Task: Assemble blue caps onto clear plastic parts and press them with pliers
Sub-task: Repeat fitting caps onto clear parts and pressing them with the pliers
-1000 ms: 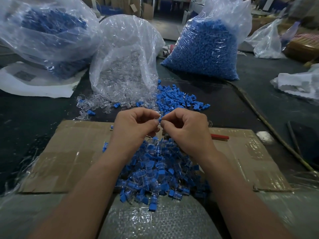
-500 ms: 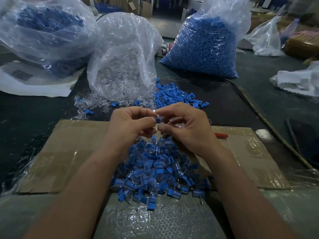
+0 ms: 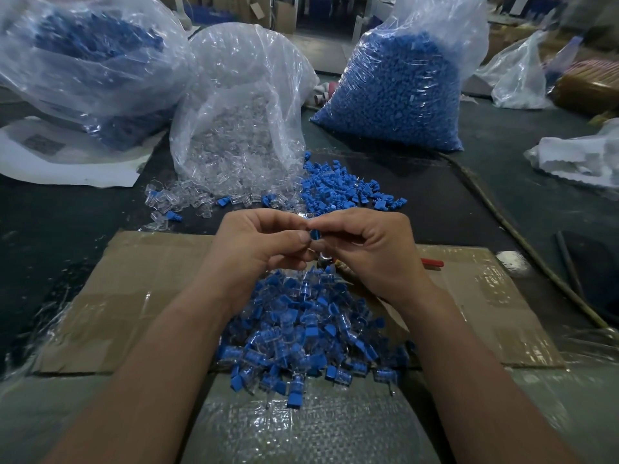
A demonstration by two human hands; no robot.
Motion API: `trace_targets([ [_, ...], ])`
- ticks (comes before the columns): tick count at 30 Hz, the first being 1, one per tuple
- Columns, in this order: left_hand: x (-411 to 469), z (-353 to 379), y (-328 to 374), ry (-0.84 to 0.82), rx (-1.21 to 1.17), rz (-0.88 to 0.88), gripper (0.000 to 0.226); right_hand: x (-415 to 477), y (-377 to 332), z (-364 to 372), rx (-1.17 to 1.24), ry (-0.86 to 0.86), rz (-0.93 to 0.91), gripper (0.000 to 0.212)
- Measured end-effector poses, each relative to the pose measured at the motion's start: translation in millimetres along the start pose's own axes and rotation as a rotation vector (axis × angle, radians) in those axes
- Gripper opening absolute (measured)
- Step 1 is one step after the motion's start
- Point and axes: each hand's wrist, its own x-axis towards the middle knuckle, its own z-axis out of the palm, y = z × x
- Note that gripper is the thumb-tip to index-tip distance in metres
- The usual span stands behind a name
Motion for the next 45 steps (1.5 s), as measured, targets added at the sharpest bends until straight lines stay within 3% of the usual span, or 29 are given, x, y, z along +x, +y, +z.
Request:
trace_targets([
  [7,0.1,1.0,-0.7,0.012,0.073,0.025,0.014,-0.4,-0.4,0.9,-0.092,-0.029,-0.066,0.028],
  [11,1.4,0.6,-2.7,0.032,0.094,0.049,0.015,3.8,-2.4,-14.8,-0.142,-0.074,0.204,0.051],
  [15,4.6,-2.2,-4.3,0.076,0.113,0.077,0.019,2.2,10.7,-51.5,-0.431,-0.238,0.435,0.042],
  [19,4.3,-1.9,-4.8,0.072,0.121,0.089,0.018,-17.0,19.2,-63.1,-0.544,-0.431,0.634,0.058],
  [22,4.0,0.3,-6.3,0.064,0.133,0.092,0.017,-24.5,25.1,-57.2,-0.626,-0.515,0.640,0.081],
  [25,4.2,0.7,-6.8,0.063,0.138,0.087,0.018,-20.3,30.1,-53.2,-0.699,-0.539,0.612,0.087],
  [27,4.7,-0.4,-6.6,0.071,0.126,0.082,0.018,-15.6,32.0,-53.8,-0.721,-0.572,0.601,0.079],
  [30,4.7,-1.7,-6.6,0.078,0.114,0.086,0.017,-10.5,32.5,-51.2,-0.736,-0.550,0.560,0.050],
  [35,5.0,-2.2,-6.9,0.092,0.140,0.102,0.018,-10.1,38.6,-38.1,-0.924,-0.495,0.436,0.017],
  [45,5.1,-1.0,-5.3,0.126,0.153,0.157,0.022,-23.6,20.2,-41.7,-0.618,-0.213,0.345,0.024],
])
